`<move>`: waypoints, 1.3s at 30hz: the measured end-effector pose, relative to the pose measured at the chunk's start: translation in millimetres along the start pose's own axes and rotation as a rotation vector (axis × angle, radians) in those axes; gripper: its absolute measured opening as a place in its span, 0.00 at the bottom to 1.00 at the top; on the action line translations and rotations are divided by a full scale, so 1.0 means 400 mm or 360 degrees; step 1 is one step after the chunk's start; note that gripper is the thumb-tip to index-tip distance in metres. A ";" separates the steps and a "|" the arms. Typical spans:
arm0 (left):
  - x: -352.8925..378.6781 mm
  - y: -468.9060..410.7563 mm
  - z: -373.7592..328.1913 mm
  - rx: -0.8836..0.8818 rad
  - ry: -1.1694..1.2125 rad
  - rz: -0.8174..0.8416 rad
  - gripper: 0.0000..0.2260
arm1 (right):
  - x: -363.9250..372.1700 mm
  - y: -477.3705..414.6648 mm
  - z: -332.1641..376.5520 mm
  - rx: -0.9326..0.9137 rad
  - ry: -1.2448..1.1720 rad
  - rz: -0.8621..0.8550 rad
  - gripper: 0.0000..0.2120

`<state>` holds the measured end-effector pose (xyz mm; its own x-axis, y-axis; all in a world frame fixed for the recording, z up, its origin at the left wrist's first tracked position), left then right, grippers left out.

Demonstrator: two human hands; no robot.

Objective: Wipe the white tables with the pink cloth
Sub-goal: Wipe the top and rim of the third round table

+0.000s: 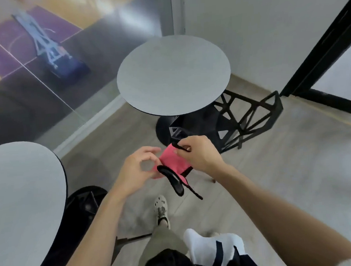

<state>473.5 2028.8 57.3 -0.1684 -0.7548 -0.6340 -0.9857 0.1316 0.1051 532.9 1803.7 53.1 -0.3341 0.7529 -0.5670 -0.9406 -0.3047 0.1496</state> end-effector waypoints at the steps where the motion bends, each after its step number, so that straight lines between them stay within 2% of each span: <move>1: -0.016 -0.035 0.009 0.0016 0.0011 0.0005 0.15 | 0.010 -0.048 0.011 -0.0021 0.0039 0.0012 0.20; 3: -0.052 -0.119 0.037 0.0034 0.0066 0.0017 0.15 | 0.026 -0.144 0.041 -0.0041 0.0071 0.0021 0.20; 6: -0.124 -0.251 0.097 0.0029 0.0156 0.0052 0.15 | 0.054 -0.282 0.102 -0.0097 0.0078 0.0119 0.26; 10: -0.244 -0.433 0.189 -0.0023 -0.0008 0.0039 0.12 | 0.085 -0.442 0.166 -0.0104 0.0072 0.0322 0.17; 14: -0.351 -0.617 0.196 0.0127 -0.0190 0.0080 0.12 | 0.084 -0.582 0.201 0.0075 -0.0106 0.0102 0.20; 16: -0.378 -0.695 0.195 0.0184 -0.0208 0.0111 0.12 | 0.077 -0.647 0.200 0.0071 -0.0121 -0.0041 0.11; 18: -0.394 -0.767 0.211 0.0111 -0.0132 0.0211 0.15 | 0.056 -0.708 0.189 0.0093 -0.0127 -0.0126 0.03; 20: -0.393 -0.824 0.231 0.0012 -0.0086 0.0362 0.20 | 0.022 -0.763 0.174 0.0118 -0.0130 -0.0185 0.05; 23: -0.376 -0.906 0.258 0.0005 -0.0156 0.0474 0.25 | -0.023 -0.839 0.139 0.0167 -0.0152 -0.0223 0.06; 27: -0.371 -1.025 0.271 0.0138 -0.0302 0.0476 0.18 | -0.061 -0.922 0.097 0.0216 -0.0232 -0.0270 0.09; 31: -0.406 -1.163 0.284 0.0394 -0.0606 0.0497 0.07 | -0.082 -0.981 0.070 0.0239 -0.0293 -0.0344 0.26; 32: -0.415 -1.197 0.286 0.0449 -0.0659 0.0511 0.05 | -0.082 -0.996 0.065 0.0253 -0.0302 -0.0351 0.28; 35: -0.440 -1.306 0.292 0.0527 -0.0662 0.0572 0.05 | -0.072 -1.050 0.047 0.0340 -0.0302 -0.0450 0.22; 39: -0.457 -1.461 0.318 0.0387 -0.0314 0.0812 0.09 | -0.021 -1.127 0.038 0.0579 -0.0486 -0.0649 0.15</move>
<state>1080.9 2171.5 14.5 -0.5934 -0.4272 -0.6822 -0.7474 0.6070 0.2700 958.9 1943.7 2.9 0.1044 0.9160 -0.3874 -0.9384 0.2198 0.2667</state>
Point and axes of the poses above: each hand's wrist, its own y-axis away from the middle knuckle, its own x-axis out of the palm, z = x × y, the point moved 3 cm from there along -y, towards the middle knuckle, and after that the axes turned 7 degrees about -y, right-handed, at the moved point
